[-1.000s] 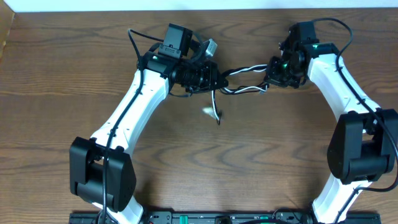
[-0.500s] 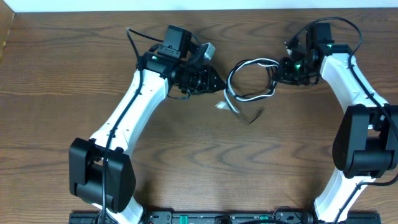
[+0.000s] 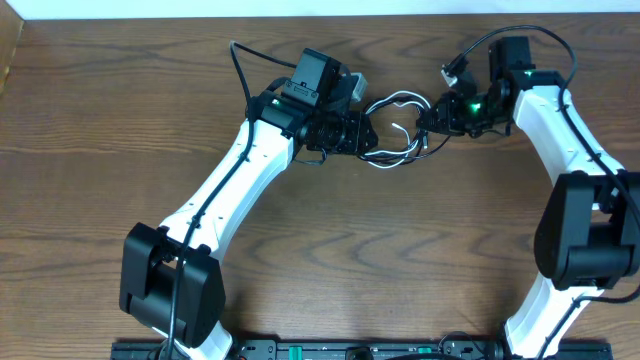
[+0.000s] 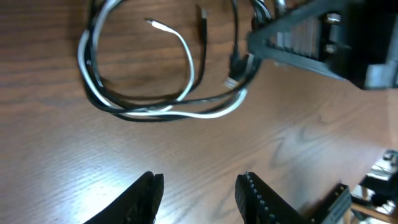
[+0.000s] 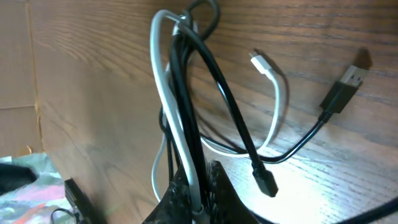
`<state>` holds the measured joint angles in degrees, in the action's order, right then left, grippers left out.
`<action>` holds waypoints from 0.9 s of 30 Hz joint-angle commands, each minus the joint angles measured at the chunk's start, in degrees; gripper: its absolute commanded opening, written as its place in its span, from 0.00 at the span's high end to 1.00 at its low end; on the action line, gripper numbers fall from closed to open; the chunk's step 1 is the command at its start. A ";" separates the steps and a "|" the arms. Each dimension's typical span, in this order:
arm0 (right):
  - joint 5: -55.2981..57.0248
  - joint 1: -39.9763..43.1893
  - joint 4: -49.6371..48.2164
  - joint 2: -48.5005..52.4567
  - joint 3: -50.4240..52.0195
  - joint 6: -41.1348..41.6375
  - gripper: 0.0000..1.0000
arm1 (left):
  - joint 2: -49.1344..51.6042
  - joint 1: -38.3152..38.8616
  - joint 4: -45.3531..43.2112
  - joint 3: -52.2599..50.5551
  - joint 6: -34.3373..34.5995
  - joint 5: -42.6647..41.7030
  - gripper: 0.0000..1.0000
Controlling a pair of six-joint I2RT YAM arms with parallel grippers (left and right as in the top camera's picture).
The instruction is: Untangle cables
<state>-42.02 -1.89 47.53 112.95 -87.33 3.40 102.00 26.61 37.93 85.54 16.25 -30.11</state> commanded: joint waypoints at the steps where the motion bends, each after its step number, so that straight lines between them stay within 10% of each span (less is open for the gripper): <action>1: -2.78 -0.13 0.26 -3.26 -0.55 -0.07 0.99 | 2.05 0.50 -0.68 0.94 -0.76 3.45 0.53; 17: -2.71 -0.20 2.84 -3.34 -0.55 0.37 0.99 | 12.22 2.10 -5.18 0.94 3.61 3.61 0.44; 27: -2.54 -0.20 2.95 -3.34 -0.55 0.37 0.99 | 13.77 3.74 -9.94 0.94 -18.71 -2.67 0.41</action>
<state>-42.85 -1.89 50.33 111.35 -87.33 3.64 114.45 30.00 30.37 85.54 5.26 -31.73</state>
